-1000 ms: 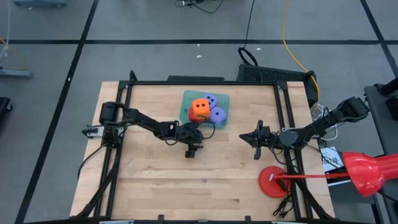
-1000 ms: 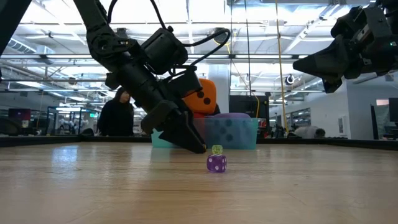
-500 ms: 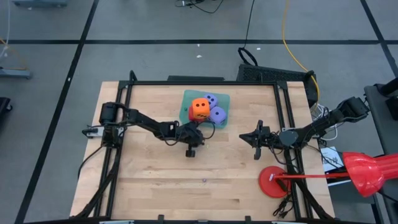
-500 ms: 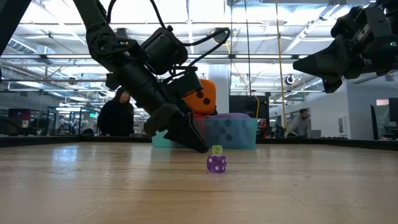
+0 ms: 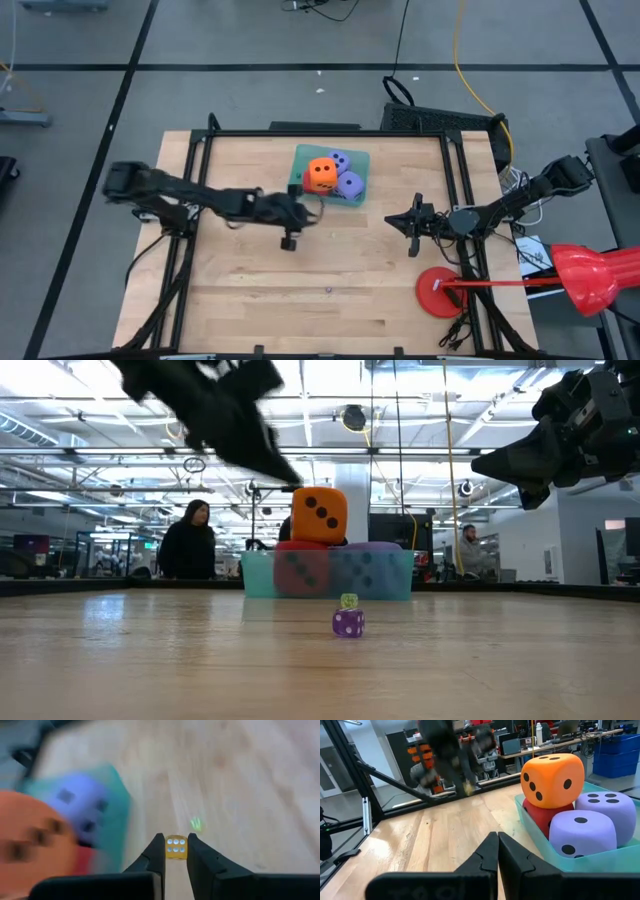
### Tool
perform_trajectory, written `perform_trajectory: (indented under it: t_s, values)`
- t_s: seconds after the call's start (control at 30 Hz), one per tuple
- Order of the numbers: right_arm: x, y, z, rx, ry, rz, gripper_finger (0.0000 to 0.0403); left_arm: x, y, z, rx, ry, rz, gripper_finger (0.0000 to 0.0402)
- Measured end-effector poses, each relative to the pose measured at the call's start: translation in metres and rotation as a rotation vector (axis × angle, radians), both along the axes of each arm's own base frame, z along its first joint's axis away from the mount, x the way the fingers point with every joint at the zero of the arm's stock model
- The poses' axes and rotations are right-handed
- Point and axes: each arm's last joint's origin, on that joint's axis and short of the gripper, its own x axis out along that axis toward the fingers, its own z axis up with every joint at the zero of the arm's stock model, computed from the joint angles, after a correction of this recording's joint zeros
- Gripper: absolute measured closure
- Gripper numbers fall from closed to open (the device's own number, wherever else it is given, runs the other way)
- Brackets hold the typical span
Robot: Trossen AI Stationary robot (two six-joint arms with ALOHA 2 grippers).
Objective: Pick & Place Dice
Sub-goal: Put the small yellow dice into the blue bin
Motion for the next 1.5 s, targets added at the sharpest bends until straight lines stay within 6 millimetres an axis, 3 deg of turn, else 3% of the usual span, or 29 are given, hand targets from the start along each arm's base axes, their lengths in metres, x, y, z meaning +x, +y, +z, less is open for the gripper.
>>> perform_trajectory:
  t_s: [0.13,0.3,0.5,0.67,0.83,1.0,1.27,1.5]
  values:
    - [0.000,0.000,0.000,-0.004,0.000,0.000,0.0399,-0.030,0.005,0.044,0.028,-0.117,-0.015,0.0349]
    - [0.000,0.000,0.000,-0.006,0.001,-0.001,0.0399,-0.081,0.023,0.071,0.028,-0.279,0.050,0.0353]
    - [0.000,0.000,0.000,-0.004,-0.001,-0.004,0.0399,-0.142,0.036,0.062,-0.055,-0.472,0.144,0.0351]
    - [0.000,0.000,0.001,-0.001,-0.008,-0.005,0.0399,-0.172,0.039,0.042,-0.104,-0.592,0.207,0.0350]
    - [0.000,0.000,0.003,-0.003,-0.024,-0.005,0.0399,-0.185,0.040,0.028,-0.133,-0.647,0.233,0.0354]
    - [0.000,0.000,0.004,-0.003,-0.036,-0.004,0.0399,-0.187,0.041,0.019,-0.149,-0.627,0.247,0.0347]
    - [0.000,0.000,0.004,0.000,-0.037,-0.002,0.0399,-0.186,0.041,0.018,-0.159,-0.623,0.254,0.0356]
    - [0.000,0.000,0.004,0.001,-0.040,-0.006,0.0399,-0.185,0.046,0.020,-0.118,-0.636,0.399,0.0354]
